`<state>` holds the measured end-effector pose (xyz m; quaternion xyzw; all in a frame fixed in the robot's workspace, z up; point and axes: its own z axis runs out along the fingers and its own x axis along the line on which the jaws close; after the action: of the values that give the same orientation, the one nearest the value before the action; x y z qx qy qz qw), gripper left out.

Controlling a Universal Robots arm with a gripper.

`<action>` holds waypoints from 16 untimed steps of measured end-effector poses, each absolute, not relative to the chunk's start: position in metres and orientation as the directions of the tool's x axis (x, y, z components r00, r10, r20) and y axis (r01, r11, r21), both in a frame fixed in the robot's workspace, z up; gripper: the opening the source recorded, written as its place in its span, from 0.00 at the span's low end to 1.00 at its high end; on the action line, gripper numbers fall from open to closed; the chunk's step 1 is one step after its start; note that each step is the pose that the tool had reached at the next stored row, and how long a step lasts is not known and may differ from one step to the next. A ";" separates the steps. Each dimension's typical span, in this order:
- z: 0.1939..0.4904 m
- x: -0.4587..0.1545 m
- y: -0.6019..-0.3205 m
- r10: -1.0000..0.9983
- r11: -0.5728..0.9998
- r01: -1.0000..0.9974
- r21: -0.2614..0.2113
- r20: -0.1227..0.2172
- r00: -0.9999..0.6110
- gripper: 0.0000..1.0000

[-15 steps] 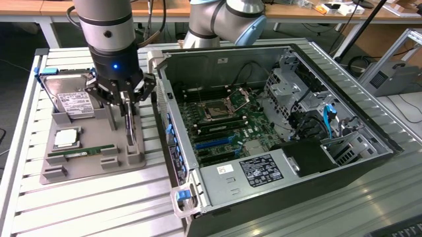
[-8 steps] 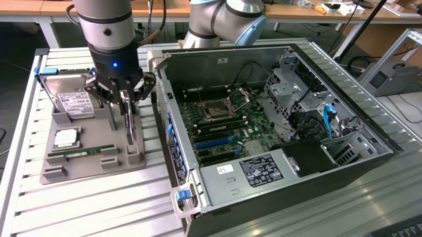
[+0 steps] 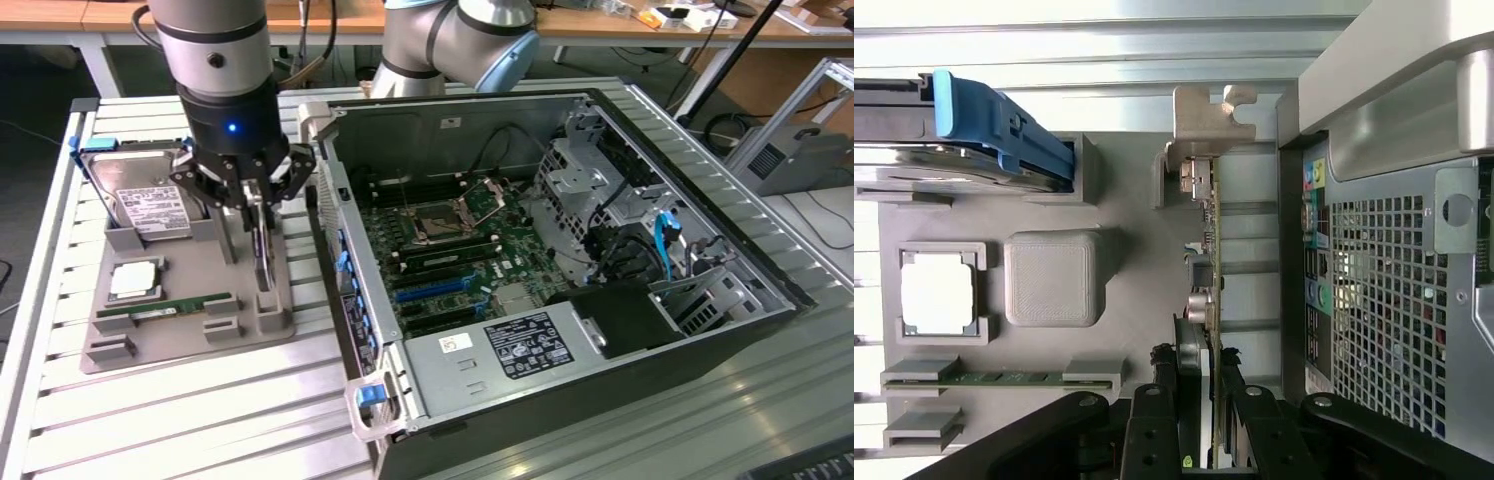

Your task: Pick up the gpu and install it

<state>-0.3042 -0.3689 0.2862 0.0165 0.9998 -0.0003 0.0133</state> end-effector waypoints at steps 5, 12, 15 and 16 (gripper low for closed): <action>0.288 -0.304 -0.369 0.033 0.999 0.033 0.000 -0.027 -0.999 0.27; 0.291 -0.304 -0.369 0.033 0.999 0.033 0.000 -0.027 -0.999 0.27; 0.292 -0.304 -0.369 0.033 0.999 0.033 0.000 -0.027 -0.999 0.27; 0.293 -0.304 -0.369 0.033 0.999 0.033 0.000 -0.027 -0.999 0.27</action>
<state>-0.3042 -0.3689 0.2929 0.0165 0.9998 -0.0001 0.0133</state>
